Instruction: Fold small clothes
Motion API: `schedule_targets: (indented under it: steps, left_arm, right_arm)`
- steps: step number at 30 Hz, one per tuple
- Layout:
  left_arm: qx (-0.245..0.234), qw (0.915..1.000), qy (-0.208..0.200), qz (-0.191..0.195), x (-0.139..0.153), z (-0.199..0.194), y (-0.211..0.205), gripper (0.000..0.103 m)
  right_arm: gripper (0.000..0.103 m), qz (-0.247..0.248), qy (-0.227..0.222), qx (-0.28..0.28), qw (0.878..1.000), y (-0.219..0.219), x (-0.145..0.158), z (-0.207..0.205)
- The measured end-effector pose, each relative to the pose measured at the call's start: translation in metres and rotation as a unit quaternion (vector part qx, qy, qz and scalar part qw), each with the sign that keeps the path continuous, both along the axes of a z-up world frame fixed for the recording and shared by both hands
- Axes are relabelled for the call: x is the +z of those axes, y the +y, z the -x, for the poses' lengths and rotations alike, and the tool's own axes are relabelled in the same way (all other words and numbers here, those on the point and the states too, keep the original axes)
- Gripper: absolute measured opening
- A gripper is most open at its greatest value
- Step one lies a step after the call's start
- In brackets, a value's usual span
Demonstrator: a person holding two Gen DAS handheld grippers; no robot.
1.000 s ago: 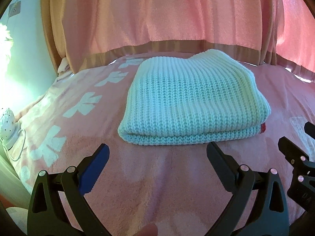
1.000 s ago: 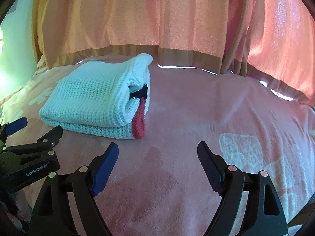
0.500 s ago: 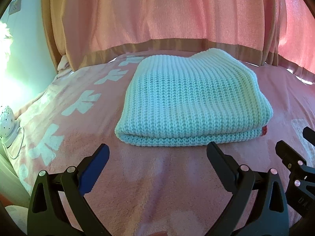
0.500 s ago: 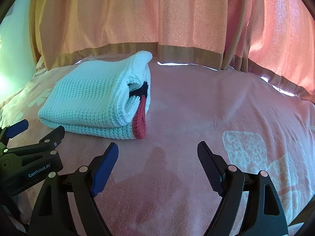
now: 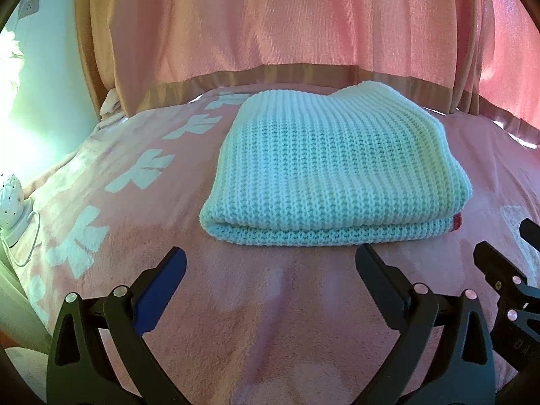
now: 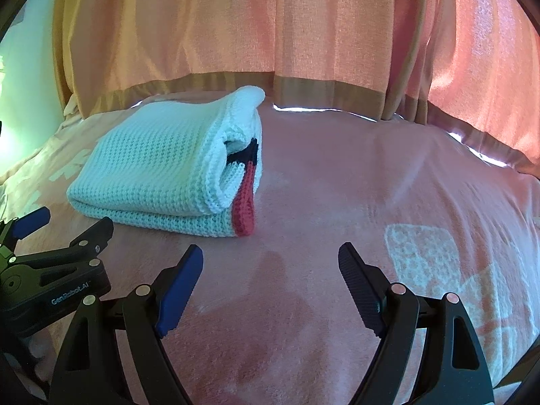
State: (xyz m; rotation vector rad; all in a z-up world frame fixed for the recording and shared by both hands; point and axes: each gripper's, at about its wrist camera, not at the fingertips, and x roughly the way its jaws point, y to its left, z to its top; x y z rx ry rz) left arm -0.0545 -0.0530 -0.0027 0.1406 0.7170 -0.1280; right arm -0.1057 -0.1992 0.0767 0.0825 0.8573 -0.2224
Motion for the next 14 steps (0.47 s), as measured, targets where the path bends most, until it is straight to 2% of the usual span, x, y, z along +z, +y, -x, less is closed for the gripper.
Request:
schedule_targets:
  steps: [14]
  left_arm:
    - [-0.001, 1.0, 0.004, 0.003, -0.0009, -0.0007, -0.0022, 0.098]
  right_arm:
    - [0.08, -0.001, -0.002, -0.004, 1.0, 0.0048, 0.0007, -0.0003]
